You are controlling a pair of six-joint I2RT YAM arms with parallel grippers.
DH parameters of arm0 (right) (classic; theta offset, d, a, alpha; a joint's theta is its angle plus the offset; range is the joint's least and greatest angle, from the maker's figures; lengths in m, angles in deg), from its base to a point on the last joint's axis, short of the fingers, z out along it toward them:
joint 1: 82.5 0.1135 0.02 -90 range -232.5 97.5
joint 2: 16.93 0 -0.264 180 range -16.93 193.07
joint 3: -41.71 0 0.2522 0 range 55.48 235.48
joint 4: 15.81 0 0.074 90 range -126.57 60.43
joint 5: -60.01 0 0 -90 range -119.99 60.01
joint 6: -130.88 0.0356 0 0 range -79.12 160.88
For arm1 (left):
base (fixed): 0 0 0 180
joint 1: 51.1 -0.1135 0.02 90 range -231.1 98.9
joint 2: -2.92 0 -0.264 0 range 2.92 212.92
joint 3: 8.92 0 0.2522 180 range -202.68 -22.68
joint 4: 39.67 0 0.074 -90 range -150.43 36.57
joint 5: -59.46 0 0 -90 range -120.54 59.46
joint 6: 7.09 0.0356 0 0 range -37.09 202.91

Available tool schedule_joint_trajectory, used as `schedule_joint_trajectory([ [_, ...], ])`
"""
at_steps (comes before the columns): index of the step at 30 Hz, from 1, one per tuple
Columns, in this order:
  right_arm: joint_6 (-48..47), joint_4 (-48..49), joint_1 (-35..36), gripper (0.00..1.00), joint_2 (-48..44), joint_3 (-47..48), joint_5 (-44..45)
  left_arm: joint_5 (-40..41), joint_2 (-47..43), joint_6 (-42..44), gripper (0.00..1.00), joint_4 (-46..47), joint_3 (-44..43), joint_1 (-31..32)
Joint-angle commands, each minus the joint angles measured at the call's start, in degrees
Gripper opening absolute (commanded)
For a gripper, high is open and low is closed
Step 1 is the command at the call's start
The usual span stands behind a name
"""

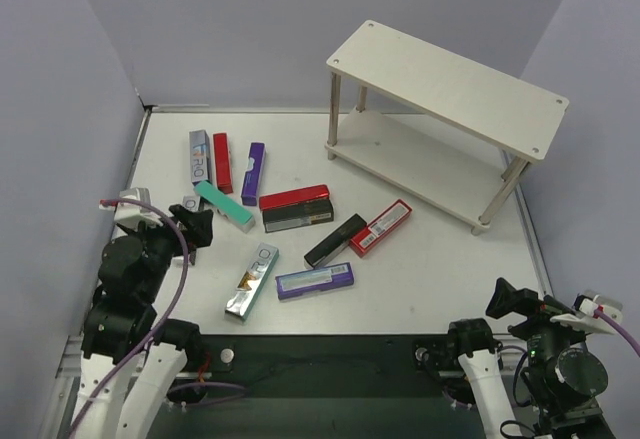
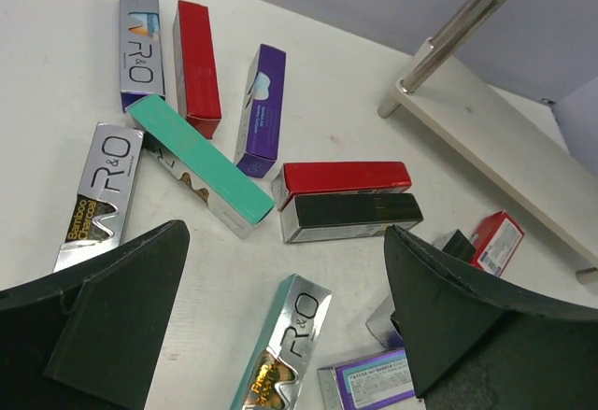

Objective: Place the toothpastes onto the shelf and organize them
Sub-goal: Pick up the toothpaste from the center of the board.

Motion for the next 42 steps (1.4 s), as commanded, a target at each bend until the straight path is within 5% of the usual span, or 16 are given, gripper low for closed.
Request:
schedule_joint_trajectory([
  [1,-0.48,1.37,0.41,1.00,-8.67,0.49,-0.51,2.89,10.18,2.00,0.97,12.98,1.31,0.14],
  [9,0.75,2.07,0.50,1.00,-1.56,3.05,-1.74,12.73,34.17,4.01,0.97,34.16,1.76,0.67],
  [17,1.28,6.55,0.50,1.00,3.55,1.12,-1.04,15.82,54.40,7.63,0.97,44.18,-4.30,0.32],
  [31,2.77,15.34,0.41,1.00,9.96,-4.51,-1.83,18.28,76.90,4.47,0.97,44.57,-16.61,-1.35],
  [42,-3.55,18.77,0.50,1.00,18.58,-3.19,-6.92,17.31,82.53,0.24,0.87,38.75,-19.51,-1.79],
])
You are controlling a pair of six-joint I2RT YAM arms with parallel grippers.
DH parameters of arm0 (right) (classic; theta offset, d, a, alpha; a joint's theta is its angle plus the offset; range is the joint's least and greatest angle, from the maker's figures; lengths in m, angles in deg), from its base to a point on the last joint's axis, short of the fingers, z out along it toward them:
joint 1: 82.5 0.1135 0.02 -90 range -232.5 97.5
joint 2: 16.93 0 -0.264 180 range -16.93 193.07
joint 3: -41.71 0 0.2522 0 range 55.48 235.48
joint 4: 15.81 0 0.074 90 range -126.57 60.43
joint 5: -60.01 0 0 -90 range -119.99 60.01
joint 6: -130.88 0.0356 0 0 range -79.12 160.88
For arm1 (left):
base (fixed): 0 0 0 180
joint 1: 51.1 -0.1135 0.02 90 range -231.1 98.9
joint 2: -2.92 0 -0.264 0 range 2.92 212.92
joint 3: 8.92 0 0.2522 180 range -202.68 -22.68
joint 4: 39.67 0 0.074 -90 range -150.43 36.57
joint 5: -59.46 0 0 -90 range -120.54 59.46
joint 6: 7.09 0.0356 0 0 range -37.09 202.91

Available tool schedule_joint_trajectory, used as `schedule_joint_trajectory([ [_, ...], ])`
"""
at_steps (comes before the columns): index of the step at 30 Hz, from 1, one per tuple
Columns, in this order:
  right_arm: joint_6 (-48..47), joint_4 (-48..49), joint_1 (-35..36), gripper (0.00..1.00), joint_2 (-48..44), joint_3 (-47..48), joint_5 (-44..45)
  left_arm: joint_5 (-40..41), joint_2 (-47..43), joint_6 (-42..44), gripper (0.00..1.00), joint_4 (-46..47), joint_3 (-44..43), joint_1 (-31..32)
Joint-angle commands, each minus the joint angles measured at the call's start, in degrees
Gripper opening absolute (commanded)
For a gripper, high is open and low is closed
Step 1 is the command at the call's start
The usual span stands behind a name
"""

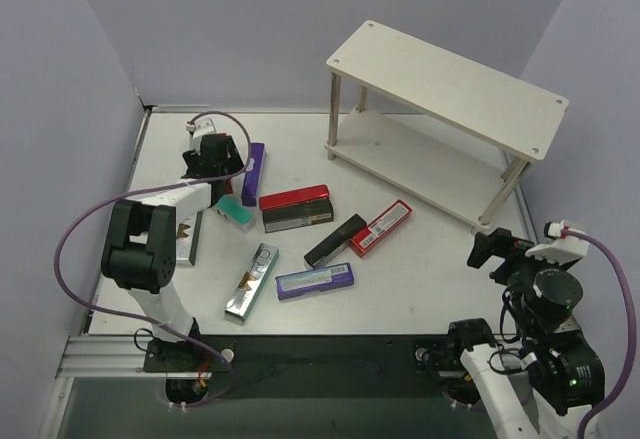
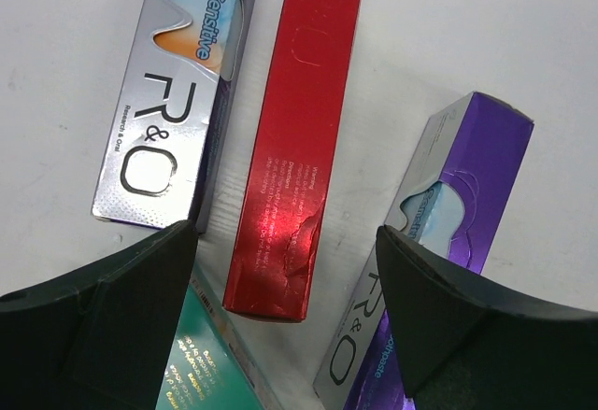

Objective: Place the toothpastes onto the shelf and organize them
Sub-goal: Pick up the toothpaste from the center of the board.

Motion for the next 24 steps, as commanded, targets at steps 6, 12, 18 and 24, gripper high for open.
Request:
schedule_joint_trajectory([
  [6,-0.86,7.21,0.50,1.00,3.13,-3.79,-7.01,0.88,5.27,-1.35,0.82,-7.06,-8.08,-0.75],
  [12,0.46,10.21,0.50,1.00,2.33,-5.56,-5.70,-0.86,8.69,0.06,0.77,-13.22,-13.09,-1.18],
  [18,-0.33,10.39,0.50,1.00,1.37,-6.00,-3.77,-3.68,11.33,0.24,0.71,-19.54,-17.40,-2.15],
  [24,-1.91,11.27,0.50,1.00,1.72,-6.01,-3.32,-5.18,11.86,-0.47,0.67,-23.50,-17.32,-2.24],
])
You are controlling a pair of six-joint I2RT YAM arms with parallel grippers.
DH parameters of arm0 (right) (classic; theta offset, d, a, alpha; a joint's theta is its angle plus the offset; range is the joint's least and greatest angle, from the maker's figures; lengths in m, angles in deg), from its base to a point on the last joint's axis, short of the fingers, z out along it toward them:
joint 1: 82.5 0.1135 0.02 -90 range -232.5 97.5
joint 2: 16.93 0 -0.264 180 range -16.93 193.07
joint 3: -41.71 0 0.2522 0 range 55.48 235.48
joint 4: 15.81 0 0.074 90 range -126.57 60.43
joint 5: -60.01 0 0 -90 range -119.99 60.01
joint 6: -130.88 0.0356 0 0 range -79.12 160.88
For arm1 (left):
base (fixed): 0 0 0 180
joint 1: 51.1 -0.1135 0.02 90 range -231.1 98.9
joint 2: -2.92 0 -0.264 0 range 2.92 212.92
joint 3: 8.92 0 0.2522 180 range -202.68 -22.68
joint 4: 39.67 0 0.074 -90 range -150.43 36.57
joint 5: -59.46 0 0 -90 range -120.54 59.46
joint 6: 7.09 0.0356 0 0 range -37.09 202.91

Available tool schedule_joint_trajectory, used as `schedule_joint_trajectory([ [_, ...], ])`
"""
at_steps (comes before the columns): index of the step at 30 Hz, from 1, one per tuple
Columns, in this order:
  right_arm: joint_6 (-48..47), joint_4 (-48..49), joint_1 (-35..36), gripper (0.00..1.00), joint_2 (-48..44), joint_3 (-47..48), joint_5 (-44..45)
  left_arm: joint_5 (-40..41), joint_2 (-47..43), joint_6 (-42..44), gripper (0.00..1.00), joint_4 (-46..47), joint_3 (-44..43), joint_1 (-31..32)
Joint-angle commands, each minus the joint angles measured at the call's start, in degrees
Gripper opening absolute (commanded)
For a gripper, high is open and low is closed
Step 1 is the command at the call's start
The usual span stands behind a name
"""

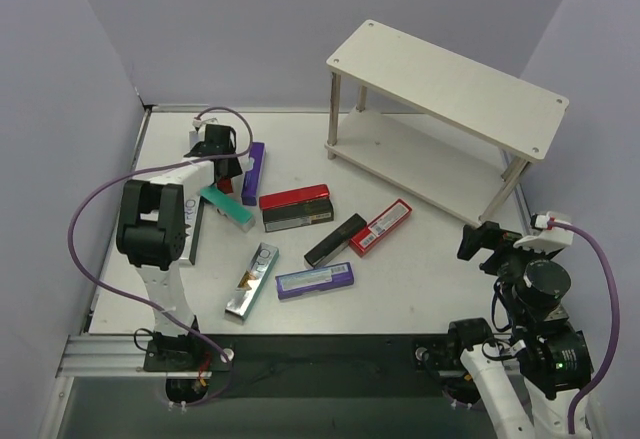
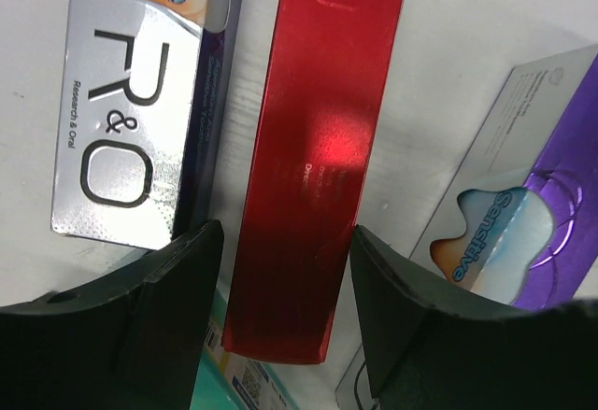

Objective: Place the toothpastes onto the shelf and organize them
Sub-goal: Pick up the toothpaste from the center of the board.

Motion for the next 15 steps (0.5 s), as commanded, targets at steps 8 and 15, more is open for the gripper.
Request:
schedule_joint_trajectory([
  [8,-2.35,4.17,0.41,1.00,0.60,-0.63,1.55,-2.67,-2.37,2.03,0.53,-1.51,1.61,0.01],
  [15,-1.39,4.70,0.41,1.00,0.17,-1.95,1.55,-4.87,-6.95,6.77,0.40,3.15,4.77,0.36],
])
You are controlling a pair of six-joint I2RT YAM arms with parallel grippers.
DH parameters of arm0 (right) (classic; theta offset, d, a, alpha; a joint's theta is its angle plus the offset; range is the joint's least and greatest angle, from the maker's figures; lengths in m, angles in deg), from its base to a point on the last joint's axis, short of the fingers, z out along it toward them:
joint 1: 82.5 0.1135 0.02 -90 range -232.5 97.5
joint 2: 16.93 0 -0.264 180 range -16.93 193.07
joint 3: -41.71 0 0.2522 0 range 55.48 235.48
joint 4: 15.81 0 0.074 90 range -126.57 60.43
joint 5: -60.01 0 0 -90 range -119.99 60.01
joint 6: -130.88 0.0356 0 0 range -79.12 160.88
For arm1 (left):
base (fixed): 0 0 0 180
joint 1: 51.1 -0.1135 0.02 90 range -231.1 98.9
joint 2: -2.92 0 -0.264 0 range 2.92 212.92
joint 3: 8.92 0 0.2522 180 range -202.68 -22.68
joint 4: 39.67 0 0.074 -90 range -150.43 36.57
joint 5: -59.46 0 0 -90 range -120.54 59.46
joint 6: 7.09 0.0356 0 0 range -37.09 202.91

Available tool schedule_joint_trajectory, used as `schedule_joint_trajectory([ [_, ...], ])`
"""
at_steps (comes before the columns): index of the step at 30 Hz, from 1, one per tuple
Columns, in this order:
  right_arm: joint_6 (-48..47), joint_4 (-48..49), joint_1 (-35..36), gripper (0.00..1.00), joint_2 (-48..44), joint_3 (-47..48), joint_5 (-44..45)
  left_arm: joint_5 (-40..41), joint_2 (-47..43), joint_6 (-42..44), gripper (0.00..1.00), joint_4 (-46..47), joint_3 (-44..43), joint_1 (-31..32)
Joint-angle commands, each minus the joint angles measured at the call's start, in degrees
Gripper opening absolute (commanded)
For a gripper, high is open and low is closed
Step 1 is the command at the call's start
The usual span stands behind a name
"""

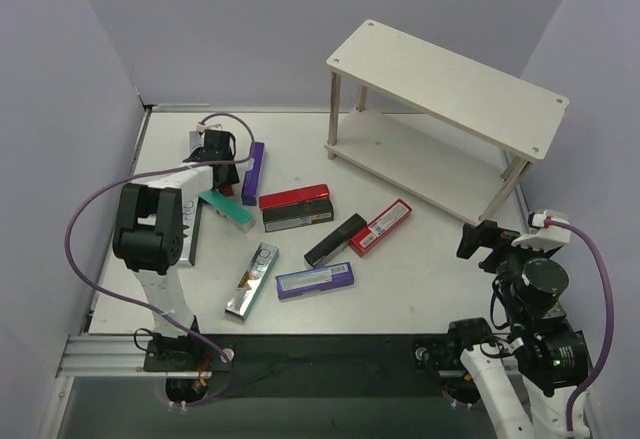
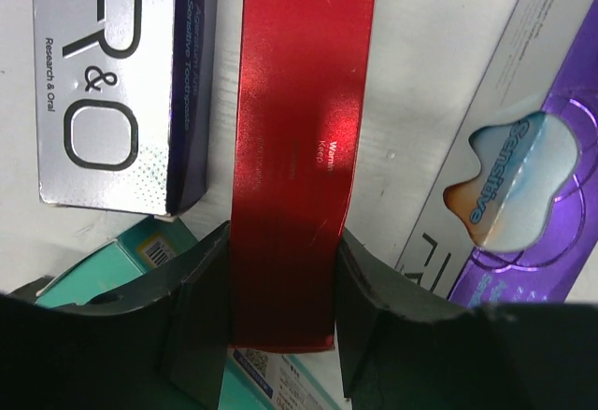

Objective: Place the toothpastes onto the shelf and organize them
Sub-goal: Pick up the toothpaste from the center of the board, then place the toothpaste on the shelf.

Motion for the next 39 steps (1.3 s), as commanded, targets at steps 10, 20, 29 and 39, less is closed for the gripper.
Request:
schedule_joint_trajectory([
  [10,-1.09,4.22,0.50,1.00,0.16,-1.34,0.63,-7.42,-14.07,10.73,0.37,5.75,3.47,2.76],
  [20,-2.32,4.93,0.50,1.00,-0.01,-1.34,-0.60,-12.62,-28.47,16.18,0.36,2.24,11.46,12.60],
  [29,-1.36,4.93,0.50,1.00,-0.89,-1.78,-1.92,-15.17,-36.32,17.59,0.36,5.47,16.57,23.14],
  [39,-1.61,2.64,0.50,1.00,-4.40,-0.46,-1.83,-16.22,-21.39,16.62,0.37,13.46,4.36,28.60],
])
